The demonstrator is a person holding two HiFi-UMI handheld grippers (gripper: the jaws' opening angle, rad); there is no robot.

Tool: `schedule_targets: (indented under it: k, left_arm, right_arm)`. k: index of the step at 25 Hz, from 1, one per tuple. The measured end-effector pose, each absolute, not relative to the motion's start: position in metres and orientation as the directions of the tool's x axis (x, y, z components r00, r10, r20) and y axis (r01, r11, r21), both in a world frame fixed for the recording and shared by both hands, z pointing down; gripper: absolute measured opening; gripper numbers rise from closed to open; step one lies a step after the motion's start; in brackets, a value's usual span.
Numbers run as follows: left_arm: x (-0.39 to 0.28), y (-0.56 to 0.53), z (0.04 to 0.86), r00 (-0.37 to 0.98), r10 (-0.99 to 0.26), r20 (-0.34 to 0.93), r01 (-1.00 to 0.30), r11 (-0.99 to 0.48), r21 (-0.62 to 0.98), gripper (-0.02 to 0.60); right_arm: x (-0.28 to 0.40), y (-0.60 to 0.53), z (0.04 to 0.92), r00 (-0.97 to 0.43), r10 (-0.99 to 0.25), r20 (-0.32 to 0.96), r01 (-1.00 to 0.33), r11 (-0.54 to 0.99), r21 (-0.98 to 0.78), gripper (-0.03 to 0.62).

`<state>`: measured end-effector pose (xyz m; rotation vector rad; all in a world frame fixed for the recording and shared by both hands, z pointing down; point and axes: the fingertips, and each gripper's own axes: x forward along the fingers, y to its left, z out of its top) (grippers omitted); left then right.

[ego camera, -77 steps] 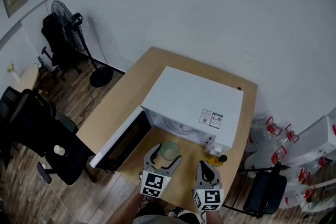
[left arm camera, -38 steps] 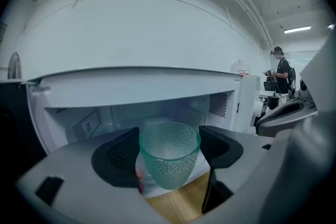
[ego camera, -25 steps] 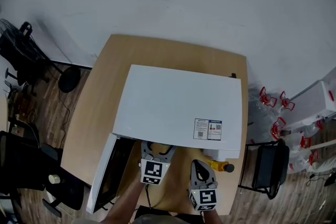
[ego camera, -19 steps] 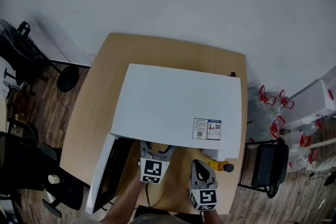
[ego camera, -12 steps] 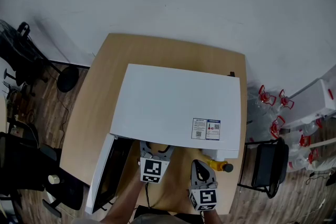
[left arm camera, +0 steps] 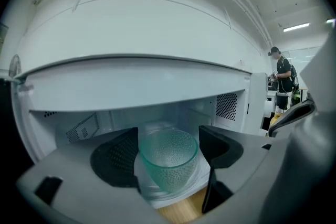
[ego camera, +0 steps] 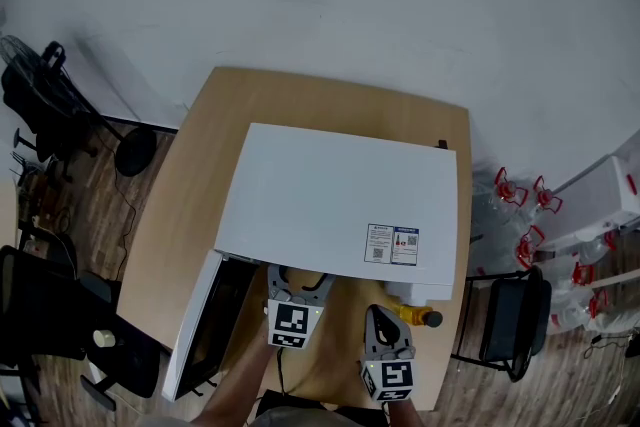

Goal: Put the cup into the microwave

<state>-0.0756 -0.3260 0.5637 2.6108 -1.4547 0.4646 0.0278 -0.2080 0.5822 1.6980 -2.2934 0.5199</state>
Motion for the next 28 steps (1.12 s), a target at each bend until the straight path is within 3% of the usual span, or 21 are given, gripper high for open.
schedule_targets:
  k: [17, 28]
  left_arm:
    - [-0.078, -0.281, 0.526, 0.433, -0.851, 0.297, -0.882, -0.468, -0.055, 0.36]
    - [-0.076, -0.23, 0.503, 0.392, -0.879, 0.273, -0.901, -0.426, -0.08, 0.265]
  right_arm:
    - [0.039, -0.186, 0.539, -0.346, -0.886, 0.307, -0.938, 0.331, -0.102, 0.017]
    - [0.051, -0.159, 0.51, -0.37, -0.895, 0.249, -0.929, 0.362, -0.08, 0.017]
